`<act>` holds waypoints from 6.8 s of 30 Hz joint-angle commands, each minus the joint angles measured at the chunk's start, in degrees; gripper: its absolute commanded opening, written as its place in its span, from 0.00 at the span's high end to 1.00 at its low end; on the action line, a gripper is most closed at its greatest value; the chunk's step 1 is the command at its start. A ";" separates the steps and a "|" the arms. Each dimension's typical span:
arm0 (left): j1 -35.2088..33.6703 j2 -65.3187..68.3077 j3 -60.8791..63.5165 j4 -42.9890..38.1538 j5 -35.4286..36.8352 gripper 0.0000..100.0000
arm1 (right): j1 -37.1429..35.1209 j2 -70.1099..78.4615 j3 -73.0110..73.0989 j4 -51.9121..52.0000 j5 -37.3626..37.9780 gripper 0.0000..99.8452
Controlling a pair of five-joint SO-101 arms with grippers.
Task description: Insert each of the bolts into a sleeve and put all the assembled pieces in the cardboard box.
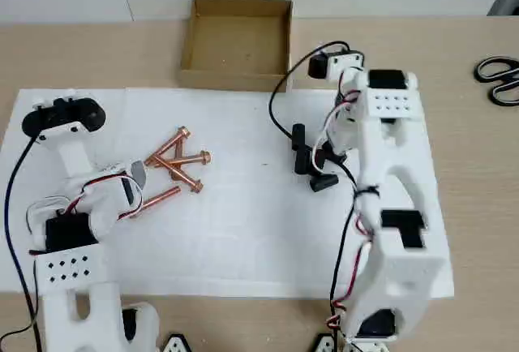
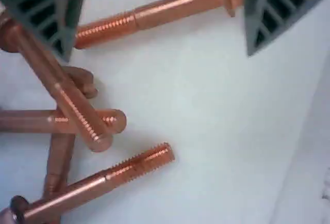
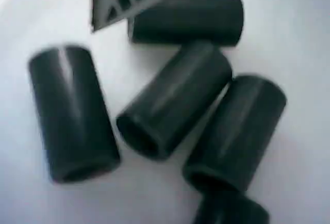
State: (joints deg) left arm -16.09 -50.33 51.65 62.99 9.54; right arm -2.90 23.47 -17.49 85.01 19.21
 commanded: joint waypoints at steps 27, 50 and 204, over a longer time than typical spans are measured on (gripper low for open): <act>0.00 0.18 -0.22 -1.23 0.00 0.79 | -1.19 15.60 -15.91 3.65 3.08 0.82; -0.09 0.26 -0.22 -1.23 0.00 0.79 | -0.92 20.97 -18.81 0.57 3.08 1.00; 33.32 43.16 -92.70 29.98 10.99 0.99 | -6.81 -111.43 70.77 -22.46 -12.13 1.00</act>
State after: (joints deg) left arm 17.05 -1.54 -39.52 94.73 20.18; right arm -9.32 -83.87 50.11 65.41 7.78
